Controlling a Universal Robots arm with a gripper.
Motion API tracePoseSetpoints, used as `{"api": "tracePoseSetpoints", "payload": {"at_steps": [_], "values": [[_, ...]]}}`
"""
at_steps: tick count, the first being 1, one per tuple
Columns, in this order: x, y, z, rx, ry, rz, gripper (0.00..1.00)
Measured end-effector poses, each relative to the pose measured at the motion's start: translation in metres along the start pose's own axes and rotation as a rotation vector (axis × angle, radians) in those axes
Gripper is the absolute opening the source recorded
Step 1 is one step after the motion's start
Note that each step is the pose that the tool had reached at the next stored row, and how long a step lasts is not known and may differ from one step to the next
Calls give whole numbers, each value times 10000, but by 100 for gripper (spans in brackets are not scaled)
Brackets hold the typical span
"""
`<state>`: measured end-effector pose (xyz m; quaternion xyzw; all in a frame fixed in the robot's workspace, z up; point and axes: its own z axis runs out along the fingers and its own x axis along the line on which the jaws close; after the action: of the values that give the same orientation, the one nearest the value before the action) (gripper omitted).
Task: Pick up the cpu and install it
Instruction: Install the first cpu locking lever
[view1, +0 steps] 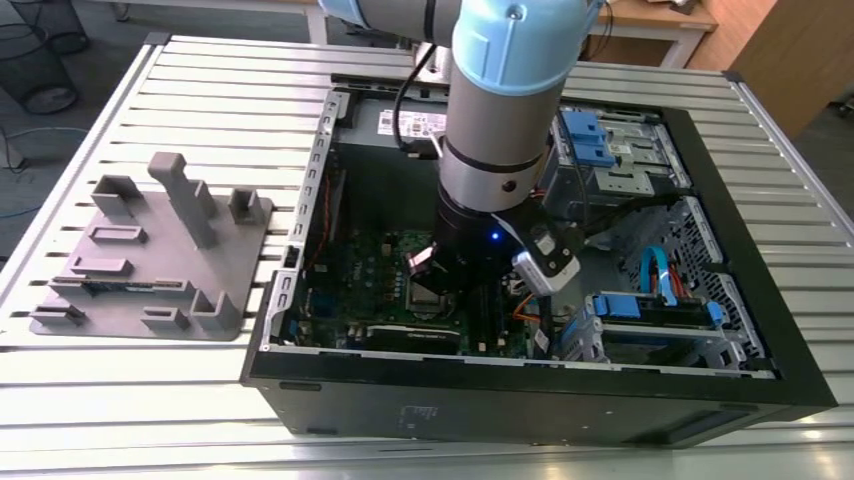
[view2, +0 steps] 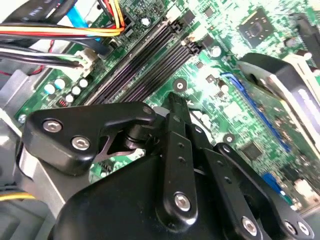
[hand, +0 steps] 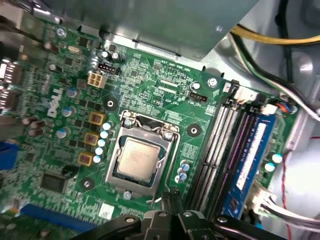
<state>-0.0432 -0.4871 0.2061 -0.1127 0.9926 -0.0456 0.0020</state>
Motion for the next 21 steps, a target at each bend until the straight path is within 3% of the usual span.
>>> {"api": "tracePoseSetpoints", "payload": {"at_steps": [7, 16, 21], "values": [[11, 6, -23, 0, 1, 1, 11], [174, 167, -26, 2, -9, 22, 11], [249, 203, -31, 8, -35, 35, 11]]}}
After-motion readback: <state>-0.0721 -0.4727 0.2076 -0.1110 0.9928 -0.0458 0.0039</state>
